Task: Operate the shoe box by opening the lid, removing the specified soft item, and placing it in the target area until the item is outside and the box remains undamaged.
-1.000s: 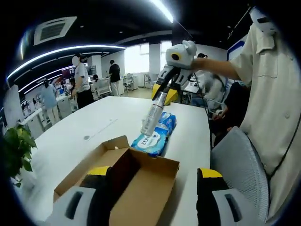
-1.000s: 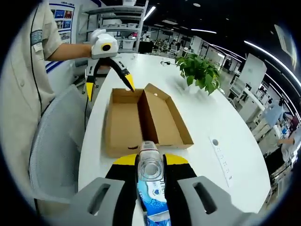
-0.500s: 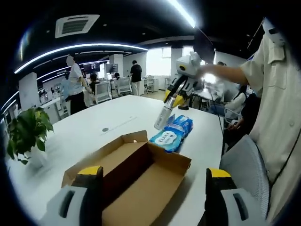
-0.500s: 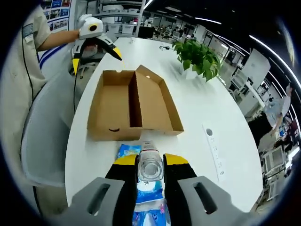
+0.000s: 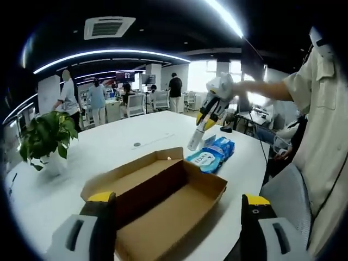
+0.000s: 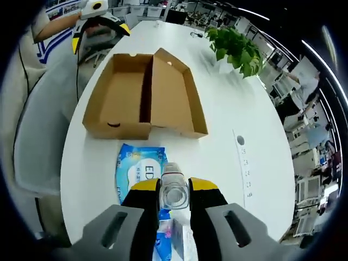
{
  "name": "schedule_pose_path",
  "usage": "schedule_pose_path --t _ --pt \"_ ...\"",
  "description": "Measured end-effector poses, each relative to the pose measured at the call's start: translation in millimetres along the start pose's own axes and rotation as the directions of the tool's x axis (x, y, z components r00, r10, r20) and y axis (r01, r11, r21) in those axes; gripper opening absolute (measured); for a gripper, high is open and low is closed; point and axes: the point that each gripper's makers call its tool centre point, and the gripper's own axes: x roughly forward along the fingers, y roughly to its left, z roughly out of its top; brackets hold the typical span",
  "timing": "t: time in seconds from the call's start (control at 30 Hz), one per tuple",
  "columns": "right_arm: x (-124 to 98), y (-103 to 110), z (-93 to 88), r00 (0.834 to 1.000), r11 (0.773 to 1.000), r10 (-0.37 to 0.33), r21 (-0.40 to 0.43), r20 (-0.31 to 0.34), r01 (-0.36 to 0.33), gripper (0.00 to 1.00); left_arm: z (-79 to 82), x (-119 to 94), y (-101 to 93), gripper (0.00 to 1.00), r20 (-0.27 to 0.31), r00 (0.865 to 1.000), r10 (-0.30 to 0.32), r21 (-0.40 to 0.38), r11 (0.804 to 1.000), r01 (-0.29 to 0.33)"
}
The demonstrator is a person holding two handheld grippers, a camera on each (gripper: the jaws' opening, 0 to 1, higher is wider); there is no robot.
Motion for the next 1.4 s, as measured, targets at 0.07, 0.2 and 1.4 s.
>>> schedule_pose_path --t 0.07,0.2,1.4 --pt "5 -3 -4.0 1.000 1.000 0.006 0.010 -0.016 -0.006 0.18 -2.4 -3 1.7 0.98 -0.001 1.000 0.010 -0.006 1.000 -0.010" --pt "14 -9 -8.6 0.999 1.000 0.010 0.020 -0.043 -0.009 0.18 -5.7 -7 3.0 0.98 0.001 1.000 0.029 -0.020 0.999 -0.029" --pt "59 -16 -31.3 0.960 0.989 0.120 -0.055 -0.253 -0.138 0.18 -37.8 -27 8.1 0.97 -0.032 0.992 0.124 -0.102 0.987 -0.126"
